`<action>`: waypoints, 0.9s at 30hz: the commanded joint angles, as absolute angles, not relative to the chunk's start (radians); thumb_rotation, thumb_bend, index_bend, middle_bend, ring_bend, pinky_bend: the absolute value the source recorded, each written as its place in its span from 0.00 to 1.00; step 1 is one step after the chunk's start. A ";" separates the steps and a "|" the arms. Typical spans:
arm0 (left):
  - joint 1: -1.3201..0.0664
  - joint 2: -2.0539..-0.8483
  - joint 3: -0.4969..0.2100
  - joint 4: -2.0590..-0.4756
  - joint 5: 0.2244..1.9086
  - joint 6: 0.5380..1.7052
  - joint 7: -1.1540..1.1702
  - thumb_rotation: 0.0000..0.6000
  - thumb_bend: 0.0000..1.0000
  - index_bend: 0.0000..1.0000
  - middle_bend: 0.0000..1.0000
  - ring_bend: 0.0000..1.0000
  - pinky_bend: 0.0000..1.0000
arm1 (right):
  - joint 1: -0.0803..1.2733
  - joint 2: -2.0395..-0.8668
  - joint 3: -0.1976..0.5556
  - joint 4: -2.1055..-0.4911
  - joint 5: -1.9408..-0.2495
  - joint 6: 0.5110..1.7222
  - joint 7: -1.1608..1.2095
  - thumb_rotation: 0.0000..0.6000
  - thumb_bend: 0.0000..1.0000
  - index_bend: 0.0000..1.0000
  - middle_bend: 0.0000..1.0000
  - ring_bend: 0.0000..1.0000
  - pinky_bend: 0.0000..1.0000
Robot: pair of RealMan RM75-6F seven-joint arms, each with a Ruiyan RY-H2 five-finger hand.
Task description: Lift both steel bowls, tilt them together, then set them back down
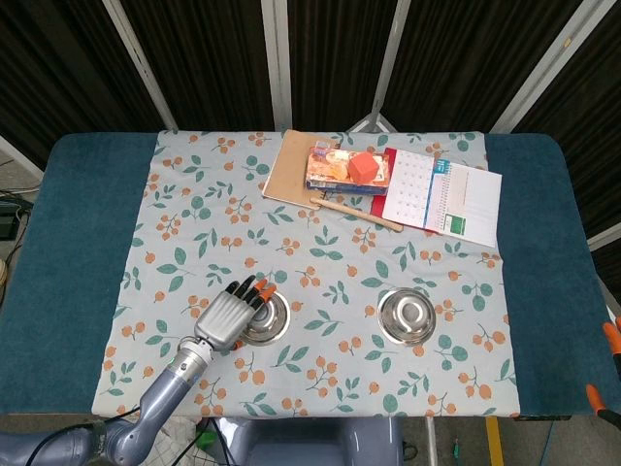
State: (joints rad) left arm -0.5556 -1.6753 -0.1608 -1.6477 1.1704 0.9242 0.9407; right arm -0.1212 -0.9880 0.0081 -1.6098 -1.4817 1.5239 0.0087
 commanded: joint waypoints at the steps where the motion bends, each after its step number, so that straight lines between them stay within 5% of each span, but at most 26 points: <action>1: -0.574 -1.690 -0.156 -1.654 1.142 0.931 0.968 0.95 0.17 0.00 0.06 0.00 0.20 | -0.122 -0.984 0.007 -1.610 -1.483 1.526 0.016 1.00 0.39 0.00 0.00 0.00 0.02; 20: -0.647 -1.732 -0.134 -1.642 1.002 1.003 1.059 0.93 0.24 0.21 0.30 0.19 0.38 | -0.124 -0.972 0.000 -1.616 -1.483 1.528 0.038 1.00 0.39 0.00 0.00 0.00 0.02; 27: -0.657 -1.729 -0.117 -1.654 0.994 1.038 1.064 1.00 0.30 0.33 0.48 0.37 0.59 | -0.123 -0.970 -0.001 -1.618 -1.482 1.528 0.042 1.00 0.39 0.00 0.00 0.00 0.02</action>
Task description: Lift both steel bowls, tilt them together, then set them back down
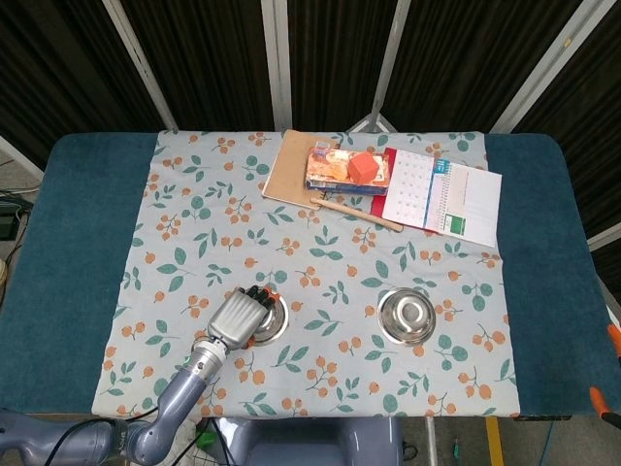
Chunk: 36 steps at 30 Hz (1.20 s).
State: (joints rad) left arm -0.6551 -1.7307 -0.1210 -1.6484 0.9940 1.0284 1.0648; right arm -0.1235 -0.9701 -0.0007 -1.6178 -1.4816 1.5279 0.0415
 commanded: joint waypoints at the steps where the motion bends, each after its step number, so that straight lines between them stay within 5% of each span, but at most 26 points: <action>1: -0.658 -1.728 -0.114 -1.656 0.996 1.044 1.064 1.00 0.32 0.36 0.50 0.39 0.61 | -0.123 -0.970 -0.001 -1.619 -1.482 1.529 0.041 1.00 0.39 0.00 0.00 0.00 0.02; 20: -0.604 -1.497 -0.061 -1.854 1.268 1.161 0.824 1.00 0.36 0.41 0.54 0.43 0.65 | -0.079 -0.999 0.000 -1.624 -1.577 1.536 0.016 1.00 0.39 0.00 0.00 0.00 0.03; 36: -0.553 -1.377 -0.045 -1.869 1.380 1.251 0.714 1.00 0.36 0.43 0.54 0.43 0.65 | 0.236 -1.089 0.078 -1.856 -1.438 1.074 -0.317 1.00 0.39 0.00 0.00 0.00 0.08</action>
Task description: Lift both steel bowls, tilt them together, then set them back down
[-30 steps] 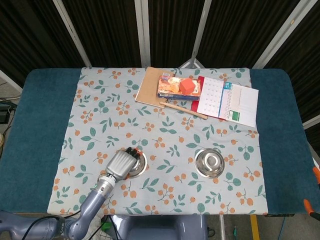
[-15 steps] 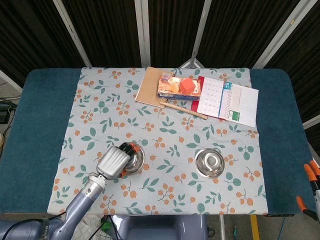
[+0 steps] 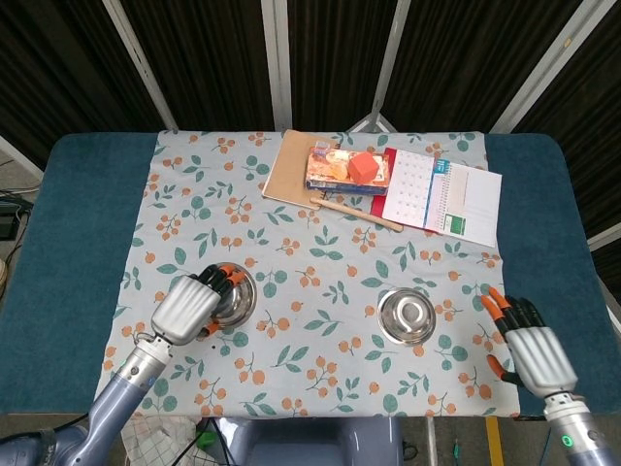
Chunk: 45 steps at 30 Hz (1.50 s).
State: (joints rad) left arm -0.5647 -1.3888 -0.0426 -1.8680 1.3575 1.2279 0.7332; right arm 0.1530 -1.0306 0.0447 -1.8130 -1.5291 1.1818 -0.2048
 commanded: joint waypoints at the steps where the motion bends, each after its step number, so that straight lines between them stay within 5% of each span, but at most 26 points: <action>1: -0.547 -1.370 -0.044 -1.872 1.390 1.261 0.707 1.00 0.36 0.43 0.54 0.43 0.65 | 0.253 -1.108 0.088 -1.858 -1.410 1.052 -0.337 1.00 0.39 0.00 0.00 0.00 0.08; 13: -0.516 -1.308 -0.042 -1.893 1.380 1.282 0.690 1.00 0.36 0.42 0.53 0.42 0.65 | 0.374 -1.259 0.128 -1.835 -1.186 0.946 -0.470 1.00 0.39 0.00 0.00 0.00 0.08; 31: -0.509 -1.290 -0.053 -1.865 1.386 1.270 0.649 1.00 0.34 0.42 0.53 0.42 0.65 | 0.465 -1.374 0.110 -1.786 -1.026 0.943 -0.575 1.00 0.39 0.00 0.00 0.00 0.09; 39: -0.506 -1.288 -0.054 -1.853 1.386 1.264 0.637 1.00 0.34 0.42 0.53 0.43 0.65 | 0.496 -1.403 0.097 -1.756 -0.982 0.944 -0.601 1.00 0.39 0.00 0.00 0.00 0.36; 45: -0.504 -1.285 -0.053 -1.852 1.385 1.260 0.643 1.00 0.34 0.42 0.53 0.42 0.65 | 0.506 -1.413 0.093 -1.737 -0.972 0.959 -0.593 1.00 0.39 0.00 0.00 0.02 0.45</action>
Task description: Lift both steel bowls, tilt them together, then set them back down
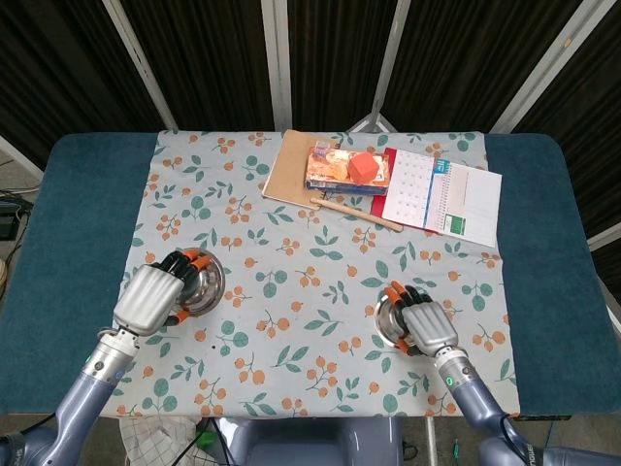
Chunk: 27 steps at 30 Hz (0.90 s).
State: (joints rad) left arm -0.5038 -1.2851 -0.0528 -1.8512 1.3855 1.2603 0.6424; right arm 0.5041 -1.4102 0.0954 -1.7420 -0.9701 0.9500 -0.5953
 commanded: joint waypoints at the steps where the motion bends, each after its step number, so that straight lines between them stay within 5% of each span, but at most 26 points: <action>1: -0.503 -1.284 -0.054 -1.851 1.385 1.261 0.645 1.00 0.34 0.42 0.53 0.43 0.65 | 0.506 -1.413 0.091 -1.736 -0.973 0.962 -0.592 1.00 0.39 0.00 0.00 0.02 0.45; 9: -0.499 -1.289 -0.052 -1.849 1.386 1.260 0.652 1.00 0.34 0.42 0.53 0.43 0.65 | 0.515 -1.411 0.068 -1.718 -0.953 0.964 -0.596 1.00 0.39 0.03 0.07 0.12 0.49; 13: -0.499 -1.293 -0.052 -1.848 1.386 1.257 0.658 1.00 0.34 0.42 0.54 0.43 0.65 | 0.519 -1.416 0.059 -1.712 -0.951 0.974 -0.603 1.00 0.39 0.28 0.31 0.33 0.62; 18: -0.499 -1.295 -0.053 -1.849 1.385 1.254 0.660 1.00 0.34 0.42 0.54 0.42 0.65 | 0.519 -1.421 0.053 -1.714 -0.952 0.989 -0.602 1.00 0.39 0.53 0.50 0.51 0.70; 27: -0.497 -1.295 -0.055 -1.853 1.385 1.253 0.667 1.00 0.34 0.42 0.54 0.43 0.65 | 0.514 -1.428 0.050 -1.720 -0.965 1.035 -0.597 1.00 0.39 0.61 0.58 0.59 0.77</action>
